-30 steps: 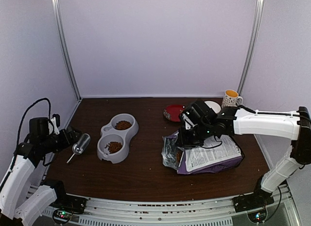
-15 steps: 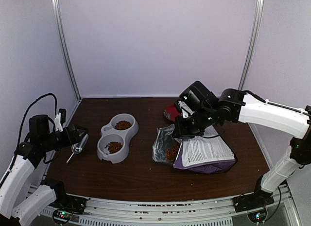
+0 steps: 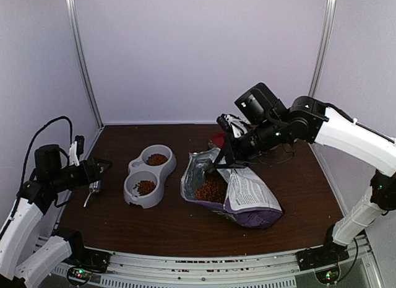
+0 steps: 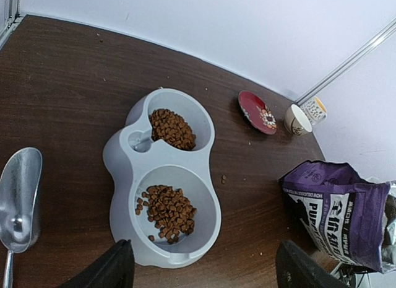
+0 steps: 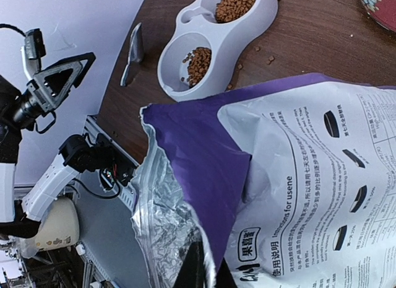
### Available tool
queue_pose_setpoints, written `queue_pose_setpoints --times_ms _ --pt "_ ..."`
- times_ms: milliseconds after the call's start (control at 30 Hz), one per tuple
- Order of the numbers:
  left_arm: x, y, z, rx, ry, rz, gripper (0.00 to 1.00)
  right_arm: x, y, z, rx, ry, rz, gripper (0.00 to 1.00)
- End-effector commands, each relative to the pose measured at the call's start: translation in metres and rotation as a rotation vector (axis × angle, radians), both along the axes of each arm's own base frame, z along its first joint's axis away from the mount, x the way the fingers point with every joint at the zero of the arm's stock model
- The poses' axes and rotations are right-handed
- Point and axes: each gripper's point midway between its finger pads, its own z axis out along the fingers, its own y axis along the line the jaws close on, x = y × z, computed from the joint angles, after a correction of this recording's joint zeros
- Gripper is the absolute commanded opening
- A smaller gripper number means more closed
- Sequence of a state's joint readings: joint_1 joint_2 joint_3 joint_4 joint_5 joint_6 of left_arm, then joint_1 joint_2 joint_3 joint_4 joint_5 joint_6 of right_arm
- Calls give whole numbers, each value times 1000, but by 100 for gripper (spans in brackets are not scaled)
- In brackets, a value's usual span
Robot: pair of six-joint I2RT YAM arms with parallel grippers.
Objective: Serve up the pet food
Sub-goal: Adjust the pet food bag at the center of the board.
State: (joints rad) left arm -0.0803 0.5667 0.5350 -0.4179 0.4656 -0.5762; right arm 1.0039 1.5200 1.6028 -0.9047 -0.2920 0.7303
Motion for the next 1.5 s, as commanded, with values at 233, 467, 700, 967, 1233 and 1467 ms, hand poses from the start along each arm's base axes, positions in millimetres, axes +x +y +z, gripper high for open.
queue_pose_setpoints --times_ms 233,467,700,967,1233,1467 --pt "-5 -24 47 -9 -155 -150 74 -29 -8 121 360 -130 154 0" --pt "-11 -58 65 0 -213 -297 74 0 -33 86 328 -115 76 0" --pt "-15 -101 84 17 -273 -457 74 16 -32 50 246 -91 87 0" --pt "-17 -141 91 10 -297 -599 73 18 -34 50 223 -122 106 17" --pt "-13 -167 92 -12 -291 -642 73 17 -47 66 241 -203 65 62" --pt "-6 -173 90 -16 -281 -619 73 -3 -68 85 216 -298 65 94"
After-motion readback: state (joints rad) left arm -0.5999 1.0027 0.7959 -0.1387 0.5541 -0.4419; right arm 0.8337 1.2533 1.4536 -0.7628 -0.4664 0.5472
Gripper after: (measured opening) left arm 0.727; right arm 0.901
